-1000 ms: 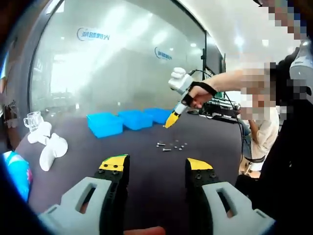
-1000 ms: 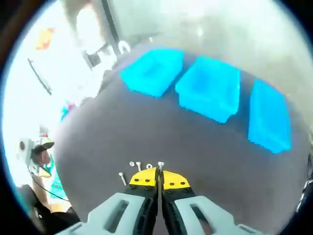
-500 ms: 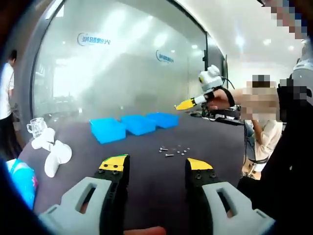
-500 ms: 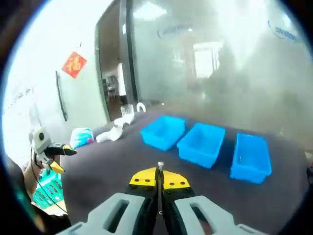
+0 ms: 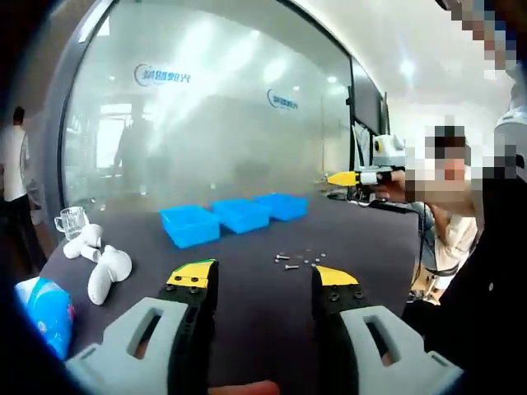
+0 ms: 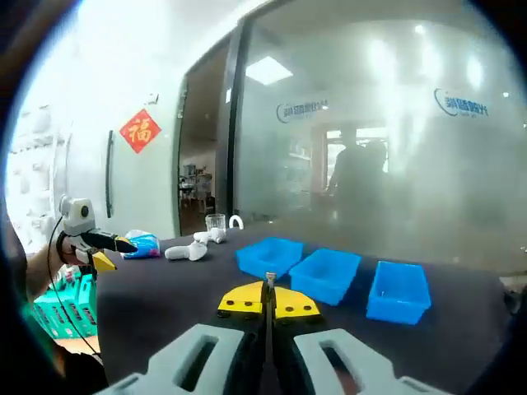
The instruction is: Sort the screws, nuts, and washers into the corresponding bins
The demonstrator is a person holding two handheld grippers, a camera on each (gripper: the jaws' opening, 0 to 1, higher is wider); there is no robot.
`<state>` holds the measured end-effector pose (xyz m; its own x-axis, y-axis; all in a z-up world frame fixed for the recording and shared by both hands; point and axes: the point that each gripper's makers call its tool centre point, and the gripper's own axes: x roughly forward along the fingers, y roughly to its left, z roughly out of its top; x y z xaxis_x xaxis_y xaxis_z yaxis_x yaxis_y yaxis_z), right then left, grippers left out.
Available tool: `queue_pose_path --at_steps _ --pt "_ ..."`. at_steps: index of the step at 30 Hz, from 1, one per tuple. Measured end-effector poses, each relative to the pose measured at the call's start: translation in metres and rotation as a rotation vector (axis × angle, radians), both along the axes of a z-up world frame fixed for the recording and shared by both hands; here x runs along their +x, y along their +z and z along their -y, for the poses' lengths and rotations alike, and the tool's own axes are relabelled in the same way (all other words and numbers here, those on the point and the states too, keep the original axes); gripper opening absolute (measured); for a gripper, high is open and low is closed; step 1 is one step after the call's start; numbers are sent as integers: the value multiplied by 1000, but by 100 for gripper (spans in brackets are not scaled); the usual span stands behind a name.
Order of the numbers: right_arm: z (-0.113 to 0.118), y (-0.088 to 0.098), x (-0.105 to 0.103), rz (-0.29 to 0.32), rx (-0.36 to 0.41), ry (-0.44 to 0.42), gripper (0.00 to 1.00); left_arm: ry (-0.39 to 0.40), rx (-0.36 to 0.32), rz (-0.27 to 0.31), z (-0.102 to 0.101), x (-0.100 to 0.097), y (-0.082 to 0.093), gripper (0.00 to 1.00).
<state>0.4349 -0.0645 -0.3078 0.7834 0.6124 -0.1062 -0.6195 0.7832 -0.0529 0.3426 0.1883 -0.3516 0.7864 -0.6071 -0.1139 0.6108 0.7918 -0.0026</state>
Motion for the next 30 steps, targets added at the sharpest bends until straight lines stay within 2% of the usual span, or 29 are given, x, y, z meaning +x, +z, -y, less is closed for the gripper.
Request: queue_pose_path --at_steps 3,7,10,16,24,30 --pt "1 1 -6 30 20 -9 0 -4 3 0 2 1 1 45" --pt "9 4 -3 49 36 -28 0 -10 12 -1 5 3 1 45" --pt "21 6 8 46 44 -62 0 -12 16 0 7 3 2 45" --pt "60 15 38 67 57 -166 0 -10 19 -1 7 3 1 45" --pt "96 14 58 82 58 -252 0 -7 20 -2 7 2 1 45" --pt "113 7 65 78 52 -295 0 -6 20 2 7 3 2 45"
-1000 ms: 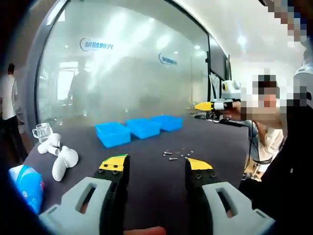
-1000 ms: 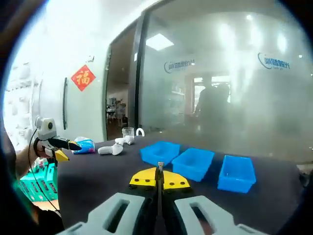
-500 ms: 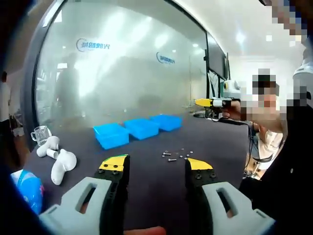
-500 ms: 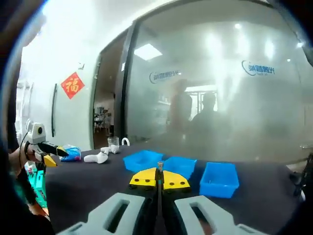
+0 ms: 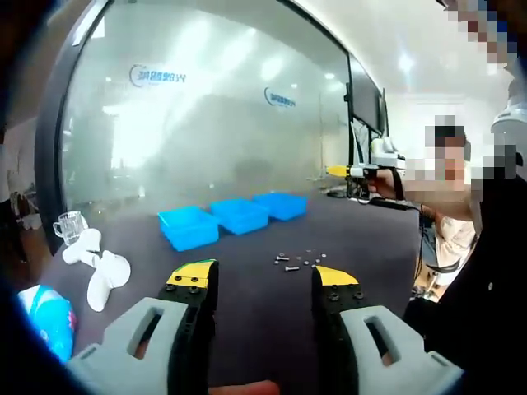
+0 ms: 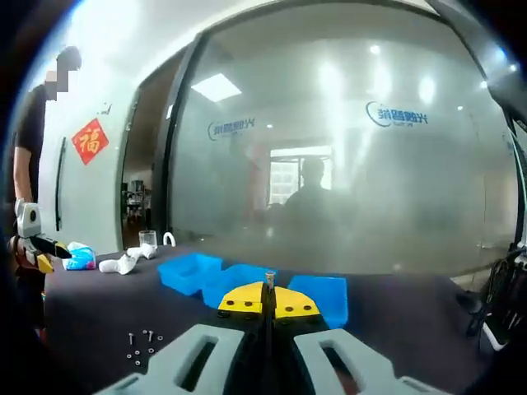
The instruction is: Sort the screws, nuts, and washers into the corresponding bins
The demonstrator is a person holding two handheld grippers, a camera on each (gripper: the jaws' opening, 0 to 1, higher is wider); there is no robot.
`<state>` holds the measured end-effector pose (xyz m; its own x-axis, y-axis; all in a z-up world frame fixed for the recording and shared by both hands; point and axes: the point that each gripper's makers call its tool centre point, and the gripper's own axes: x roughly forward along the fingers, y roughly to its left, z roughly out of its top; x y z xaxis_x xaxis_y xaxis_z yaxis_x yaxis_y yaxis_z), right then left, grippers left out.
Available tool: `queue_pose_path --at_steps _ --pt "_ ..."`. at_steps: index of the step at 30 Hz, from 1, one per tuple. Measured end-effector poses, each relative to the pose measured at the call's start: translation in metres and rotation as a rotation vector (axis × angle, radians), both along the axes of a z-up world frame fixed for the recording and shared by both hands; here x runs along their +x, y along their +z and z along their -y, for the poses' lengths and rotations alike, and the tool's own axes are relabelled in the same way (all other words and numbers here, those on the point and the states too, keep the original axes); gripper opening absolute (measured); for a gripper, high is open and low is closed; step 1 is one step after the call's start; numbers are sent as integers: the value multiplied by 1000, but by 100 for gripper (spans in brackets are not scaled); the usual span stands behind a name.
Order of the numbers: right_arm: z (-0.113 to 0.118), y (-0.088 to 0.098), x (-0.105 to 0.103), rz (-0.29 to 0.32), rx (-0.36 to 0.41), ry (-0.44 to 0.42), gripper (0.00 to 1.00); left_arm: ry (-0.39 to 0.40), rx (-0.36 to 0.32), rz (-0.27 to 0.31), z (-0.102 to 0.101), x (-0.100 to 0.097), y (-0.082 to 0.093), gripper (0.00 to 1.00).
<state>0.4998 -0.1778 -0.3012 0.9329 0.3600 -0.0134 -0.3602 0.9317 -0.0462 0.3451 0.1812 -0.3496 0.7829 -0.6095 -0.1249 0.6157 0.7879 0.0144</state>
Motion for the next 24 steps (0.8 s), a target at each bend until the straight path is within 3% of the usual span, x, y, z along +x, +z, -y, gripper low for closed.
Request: queue_pose_path --at_steps 24 --pt "12 -24 124 -112 -56 -99 0 0 6 -2 4 -3 1 45"
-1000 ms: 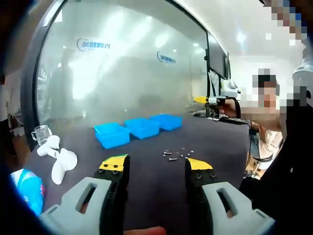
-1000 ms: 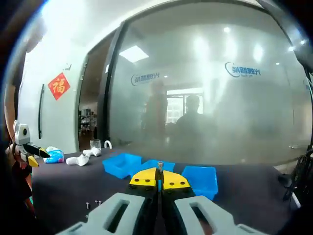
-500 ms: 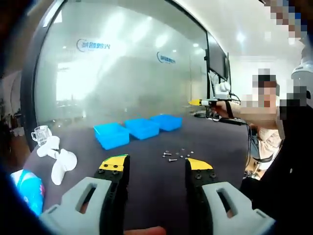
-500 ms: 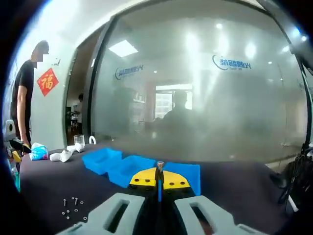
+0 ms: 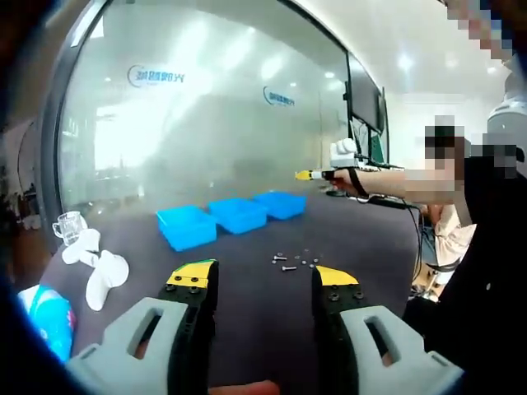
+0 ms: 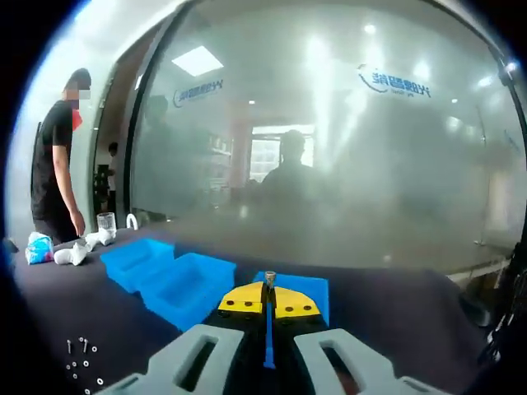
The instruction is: Sort the screws, nuts, and washers into the corresponding bins
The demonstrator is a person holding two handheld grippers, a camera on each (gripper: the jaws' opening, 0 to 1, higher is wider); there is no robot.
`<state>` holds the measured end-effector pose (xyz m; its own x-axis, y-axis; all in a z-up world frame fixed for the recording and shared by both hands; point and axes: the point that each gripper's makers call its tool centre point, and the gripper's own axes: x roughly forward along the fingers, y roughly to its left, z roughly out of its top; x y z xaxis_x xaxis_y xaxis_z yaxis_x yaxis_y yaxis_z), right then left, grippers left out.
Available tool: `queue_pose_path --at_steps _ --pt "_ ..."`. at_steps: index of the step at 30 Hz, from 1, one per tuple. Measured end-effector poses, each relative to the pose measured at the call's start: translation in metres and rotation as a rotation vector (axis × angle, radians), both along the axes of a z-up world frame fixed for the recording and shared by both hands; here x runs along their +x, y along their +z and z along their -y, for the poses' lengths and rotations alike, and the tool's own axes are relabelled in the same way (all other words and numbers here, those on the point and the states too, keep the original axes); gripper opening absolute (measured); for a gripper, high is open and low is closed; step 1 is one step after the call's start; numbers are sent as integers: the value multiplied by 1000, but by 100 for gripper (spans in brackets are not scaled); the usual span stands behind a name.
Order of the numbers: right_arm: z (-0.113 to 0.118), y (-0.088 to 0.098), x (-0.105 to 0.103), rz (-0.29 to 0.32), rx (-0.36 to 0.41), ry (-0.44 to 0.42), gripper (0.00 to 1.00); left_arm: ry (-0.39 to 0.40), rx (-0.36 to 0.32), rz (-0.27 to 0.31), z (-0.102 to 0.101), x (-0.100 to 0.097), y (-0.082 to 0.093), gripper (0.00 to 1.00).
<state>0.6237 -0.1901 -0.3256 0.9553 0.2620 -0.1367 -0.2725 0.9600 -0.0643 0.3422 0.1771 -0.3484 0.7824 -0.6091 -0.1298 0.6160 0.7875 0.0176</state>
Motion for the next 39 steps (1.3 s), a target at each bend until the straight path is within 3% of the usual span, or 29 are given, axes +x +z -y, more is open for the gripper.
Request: queue_pose_path --at_steps 9,22,24,25,27,33,39 --pt "0 2 29 -25 -63 -21 0 6 3 1 0 0 2 45" --pt "-5 0 31 -23 -90 -30 1 12 5 3 -1 0 3 45" --pt "-4 2 32 -1 -115 -30 8 11 5 4 -1 -1 3 45" --pt "-4 3 32 1 -112 -29 18 11 6 4 -1 -1 3 45" --pt "-6 3 31 -1 -88 -22 28 10 3 4 -1 -1 3 45" --pt "-8 5 28 9 -91 -16 36 13 1 4 -3 -1 3 45" --pt "-10 9 21 22 -90 -8 36 16 -3 3 -5 -1 2 45"
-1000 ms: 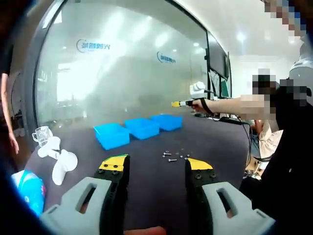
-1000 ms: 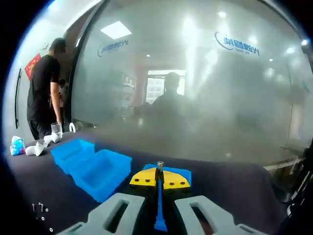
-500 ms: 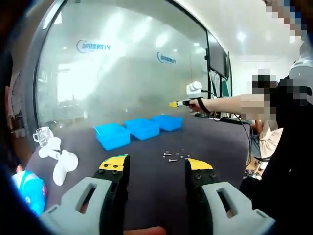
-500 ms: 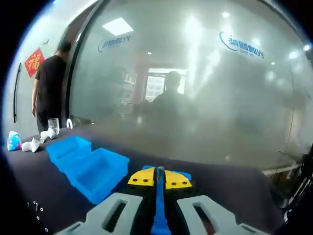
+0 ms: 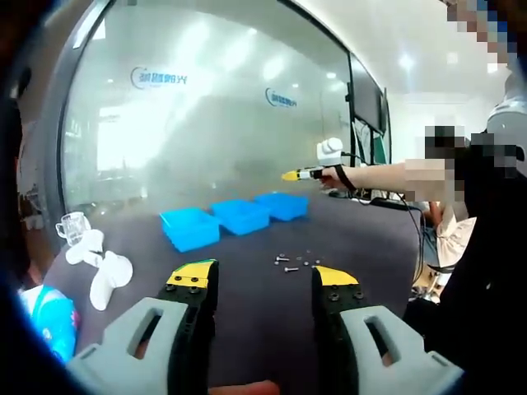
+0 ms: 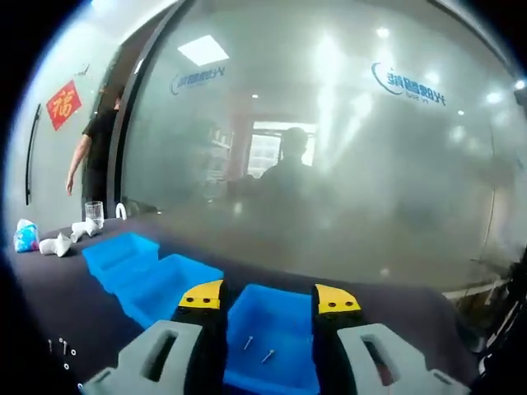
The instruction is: Sort the screws, nuts, and washers into the corresponding bins
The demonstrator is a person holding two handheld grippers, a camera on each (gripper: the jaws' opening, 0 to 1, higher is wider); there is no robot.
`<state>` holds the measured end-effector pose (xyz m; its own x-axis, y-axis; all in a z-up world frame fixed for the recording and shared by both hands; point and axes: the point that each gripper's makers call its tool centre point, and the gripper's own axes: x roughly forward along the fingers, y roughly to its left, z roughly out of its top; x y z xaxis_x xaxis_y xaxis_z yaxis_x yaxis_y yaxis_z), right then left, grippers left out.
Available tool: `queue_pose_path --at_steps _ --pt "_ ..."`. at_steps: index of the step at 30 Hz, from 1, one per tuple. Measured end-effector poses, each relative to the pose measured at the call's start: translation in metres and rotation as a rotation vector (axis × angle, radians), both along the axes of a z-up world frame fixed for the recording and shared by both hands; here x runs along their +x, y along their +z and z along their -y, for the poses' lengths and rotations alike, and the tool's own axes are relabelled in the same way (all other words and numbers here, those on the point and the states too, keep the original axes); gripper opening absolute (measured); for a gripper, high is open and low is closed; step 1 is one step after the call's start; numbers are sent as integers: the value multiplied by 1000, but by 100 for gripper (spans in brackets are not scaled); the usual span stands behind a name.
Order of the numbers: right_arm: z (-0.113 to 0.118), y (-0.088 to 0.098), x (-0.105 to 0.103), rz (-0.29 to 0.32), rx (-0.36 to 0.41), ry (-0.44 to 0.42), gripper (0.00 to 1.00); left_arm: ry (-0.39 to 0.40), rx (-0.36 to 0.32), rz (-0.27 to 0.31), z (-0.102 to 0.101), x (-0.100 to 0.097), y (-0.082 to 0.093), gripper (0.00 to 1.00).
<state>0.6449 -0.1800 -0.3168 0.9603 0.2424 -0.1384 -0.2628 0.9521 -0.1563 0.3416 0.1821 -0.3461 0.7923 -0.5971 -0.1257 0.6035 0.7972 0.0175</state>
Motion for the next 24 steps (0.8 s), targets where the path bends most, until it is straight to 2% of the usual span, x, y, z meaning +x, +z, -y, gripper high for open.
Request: queue_pose_path --at_steps 4,10,18,24 --pt "-4 1 -7 2 10 16 36 3 -3 3 -2 0 1 45" --pt "-14 -1 -32 6 22 69 37 14 -9 7 -5 0 2 45" --pt "-32 6 -84 50 36 150 38 9 -13 10 -4 -1 3 45" --pt "-55 19 -139 100 62 232 38 5 -17 14 -3 -2 4 45"
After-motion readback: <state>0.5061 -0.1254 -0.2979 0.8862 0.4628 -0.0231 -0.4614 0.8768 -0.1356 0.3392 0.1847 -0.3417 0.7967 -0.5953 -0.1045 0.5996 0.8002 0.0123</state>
